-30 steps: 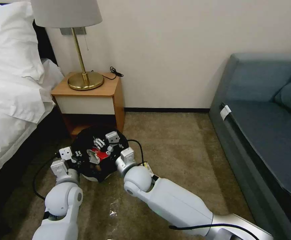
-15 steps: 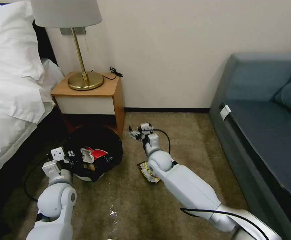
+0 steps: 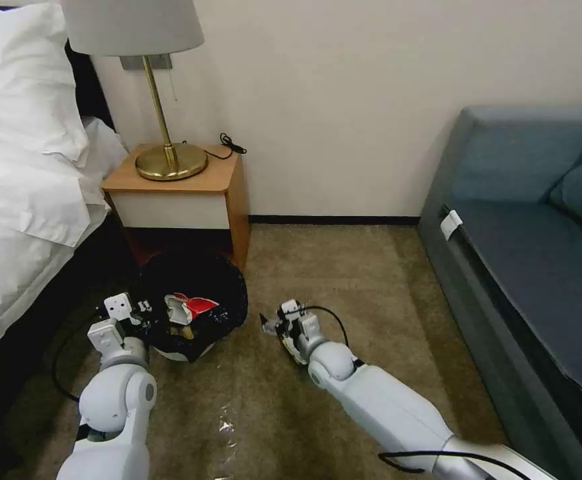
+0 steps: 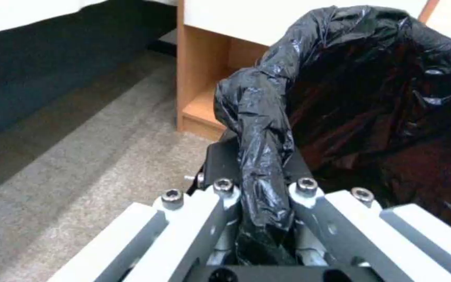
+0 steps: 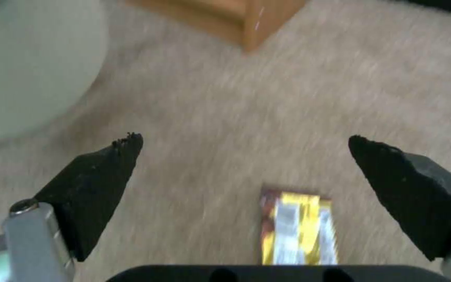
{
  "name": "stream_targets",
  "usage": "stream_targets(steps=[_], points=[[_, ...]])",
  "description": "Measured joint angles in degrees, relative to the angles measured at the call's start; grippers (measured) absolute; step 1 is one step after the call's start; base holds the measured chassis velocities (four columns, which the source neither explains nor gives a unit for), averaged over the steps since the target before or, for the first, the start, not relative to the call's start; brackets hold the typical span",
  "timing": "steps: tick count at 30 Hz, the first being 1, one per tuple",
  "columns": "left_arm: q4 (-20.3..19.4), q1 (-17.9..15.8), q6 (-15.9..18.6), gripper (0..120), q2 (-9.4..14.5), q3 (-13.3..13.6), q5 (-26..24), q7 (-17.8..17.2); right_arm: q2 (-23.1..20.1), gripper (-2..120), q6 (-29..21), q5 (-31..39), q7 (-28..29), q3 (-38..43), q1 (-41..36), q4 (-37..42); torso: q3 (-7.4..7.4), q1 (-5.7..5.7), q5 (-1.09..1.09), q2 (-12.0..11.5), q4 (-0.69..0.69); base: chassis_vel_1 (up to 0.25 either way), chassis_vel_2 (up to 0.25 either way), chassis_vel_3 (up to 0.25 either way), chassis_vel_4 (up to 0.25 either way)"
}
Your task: Pick up the trash bin, then pick up the garbage on the floor and place it into the trash bin.
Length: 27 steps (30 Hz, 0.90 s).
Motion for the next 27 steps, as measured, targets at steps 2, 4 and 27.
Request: stream_targets(steps=[2,4,27], points=[[0.0,-0.1,0.0,5,-0.2,0.2,0.1,0.0,-0.2,100,-0.1,0.1,-0.3,-0.8,-0.1,-0.6,0.0,0.0,0.0,0.0,0.0,0.0,0.0,0.0,0.0],[-0.1,-0.3,0.0,5,-0.5,0.3,0.3,-0.1,-0.3,100,-0.2,0.2,-1.1,-1.3,-0.4,-1.7,0.0,0.0,0.01,0.0,0.0,0.0,0.0,0.0,0.0],[0.6,0.9,-1.1,5,-1.4,0.3,1.7,0.5,1.9,100,-2.8,-2.3,-11.9,0.7,3.2,-16.3,0.0,0.0,0.0,0.0,0.0,0.0,0.0,0.0,0.0]])
